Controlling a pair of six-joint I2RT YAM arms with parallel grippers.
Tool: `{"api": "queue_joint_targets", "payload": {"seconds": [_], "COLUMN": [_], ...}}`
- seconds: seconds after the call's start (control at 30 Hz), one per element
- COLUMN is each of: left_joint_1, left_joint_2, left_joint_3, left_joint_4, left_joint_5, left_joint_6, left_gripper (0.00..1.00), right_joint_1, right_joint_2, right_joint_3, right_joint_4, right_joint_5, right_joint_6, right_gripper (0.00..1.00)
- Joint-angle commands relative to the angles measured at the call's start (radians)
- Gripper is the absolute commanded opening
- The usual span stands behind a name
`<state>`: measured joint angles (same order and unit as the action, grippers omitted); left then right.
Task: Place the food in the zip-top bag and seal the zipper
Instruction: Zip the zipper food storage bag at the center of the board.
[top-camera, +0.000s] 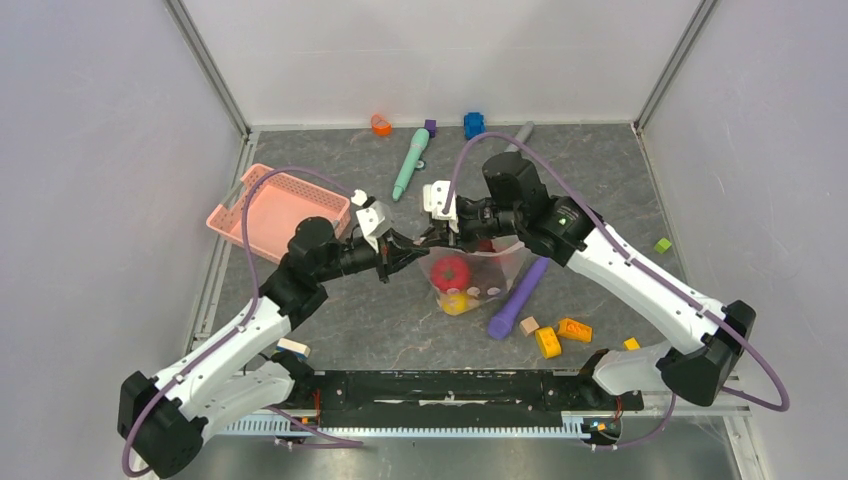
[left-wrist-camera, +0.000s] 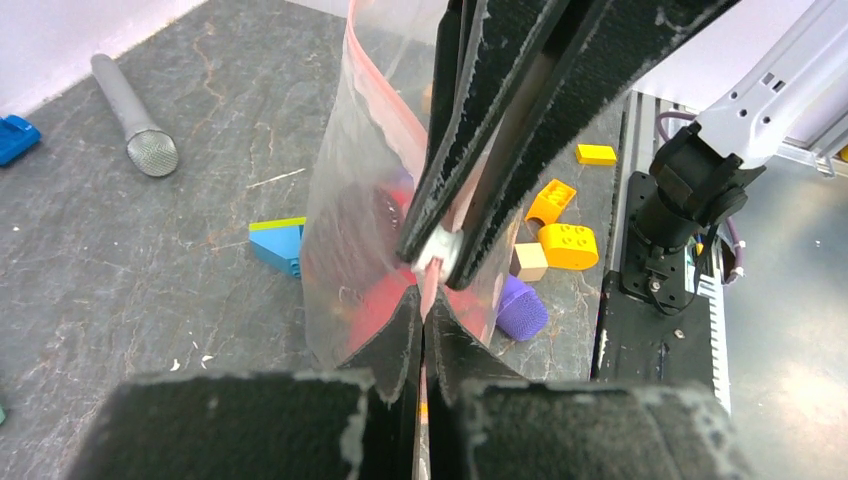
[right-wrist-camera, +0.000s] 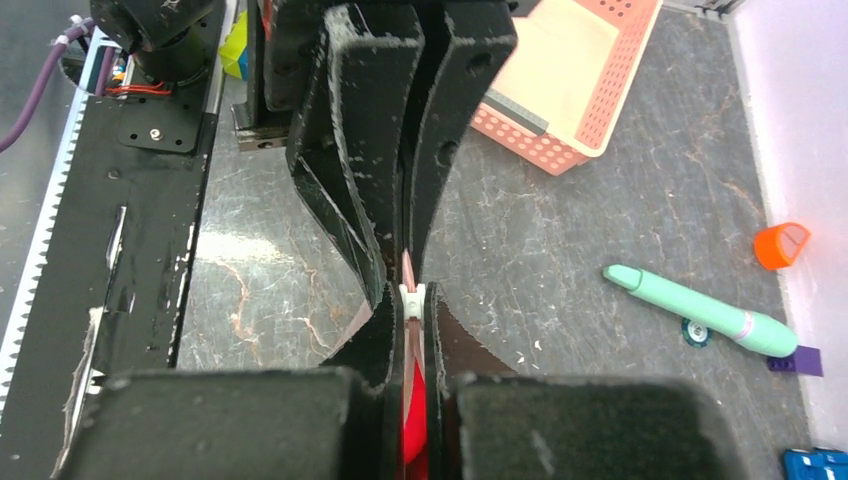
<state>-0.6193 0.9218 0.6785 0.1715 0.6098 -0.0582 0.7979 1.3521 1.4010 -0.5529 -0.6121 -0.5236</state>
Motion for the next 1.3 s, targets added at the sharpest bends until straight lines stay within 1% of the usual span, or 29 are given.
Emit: {"api": "queue_joint_targets", "payload": {"seconds": [0.0, 0.33, 0.5, 0.6, 0.7, 0.73, 0.77, 0.93, 1.07, 1.27], "left_joint_1": [0.001, 0.001, 0.001, 0.001, 0.001, 0.001, 0.001, 0.001, 0.001, 0.001], "left_joint_2": [-0.070, -0.136, -0.170, -0.187, -0.205, -0.210, -0.214, -0.222, -0.230, -0.233], "left_joint_3": [-0.023, -0.039, -0.062, -0.069, -0.070, -0.068, -0.066, -0.052, -0.048, -0.046], "left_joint_4": [0.039, 0.022, 0.022, 0.025, 0.023, 0.018, 0.014, -0.015, -0.037, -0.056], "left_joint_5": [-0.056, -0.125, -0.263, -0.348, -0.508, -0.541, -0.562, -0.577, -0.711, -0.768], "left_joint_6": [-0.004, -0.004, -0.038, -0.082, -0.158, -0.172, -0.178, -0.197, -0.239, -0.250], "left_gripper": [0.02, 0.02, 0.02, 0.02, 0.02, 0.02, 0.02, 0.02, 0.02, 0.02], "right_joint_1": [-0.012, -0.012, -0.013, -0.012, -0.012, -0.012, -0.012, -0.012, -0.012, -0.012], "right_joint_2": [-0.066, -0.119, -0.146, -0.157, -0.163, -0.166, -0.170, -0.178, -0.184, -0.197], "right_joint_3": [-0.027, -0.111, -0.157, -0.178, -0.193, -0.197, -0.202, -0.220, -0.226, -0.244], "right_joint_4": [0.047, 0.130, 0.176, 0.195, 0.211, 0.216, 0.223, 0.248, 0.255, 0.265], "right_joint_5": [0.102, 0.116, 0.141, 0.149, 0.175, 0.186, 0.192, 0.208, 0.258, 0.269], "right_joint_6": [0.034, 0.089, 0.127, 0.148, 0.171, 0.178, 0.189, 0.228, 0.257, 0.276], "right_gripper": [0.00, 0.00, 0.00, 0.00, 0.00, 0.00, 0.00, 0.00, 0.00, 0.00]}}
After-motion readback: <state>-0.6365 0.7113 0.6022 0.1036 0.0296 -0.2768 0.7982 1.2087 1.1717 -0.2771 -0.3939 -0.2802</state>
